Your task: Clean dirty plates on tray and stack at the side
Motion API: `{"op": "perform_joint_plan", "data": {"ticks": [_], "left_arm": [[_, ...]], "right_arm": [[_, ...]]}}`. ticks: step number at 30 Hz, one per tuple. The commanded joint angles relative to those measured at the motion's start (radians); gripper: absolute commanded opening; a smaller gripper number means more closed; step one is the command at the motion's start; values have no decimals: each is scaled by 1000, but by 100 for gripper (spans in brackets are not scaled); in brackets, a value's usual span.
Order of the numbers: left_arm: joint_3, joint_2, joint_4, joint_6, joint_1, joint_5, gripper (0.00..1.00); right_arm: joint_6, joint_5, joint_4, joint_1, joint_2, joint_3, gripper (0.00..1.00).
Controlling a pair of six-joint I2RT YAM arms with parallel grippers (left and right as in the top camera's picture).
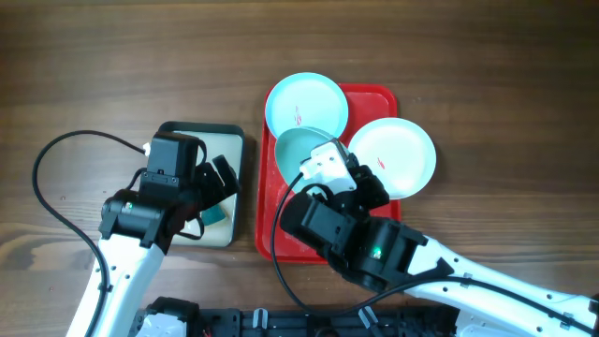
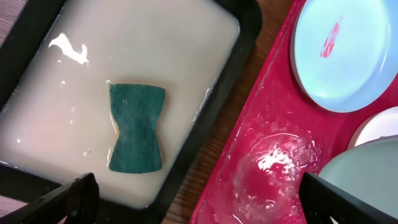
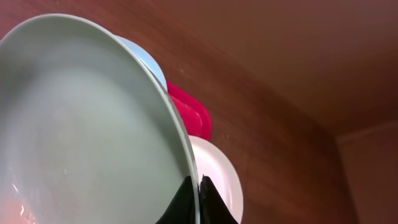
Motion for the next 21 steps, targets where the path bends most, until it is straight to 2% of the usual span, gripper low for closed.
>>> {"op": "perform_joint_plan", "data": {"ticks": [1, 18, 21], "left_arm": [[15, -1, 3, 12, 6, 8, 100], [15, -1, 3, 12, 6, 8, 100], [15, -1, 3, 12, 6, 8, 100]], "right_arm": [[-67, 58, 21, 6, -1, 19, 4], [-118, 155, 55, 12, -1, 19, 4], [-199, 232, 109, 15, -1, 19, 4]]}}
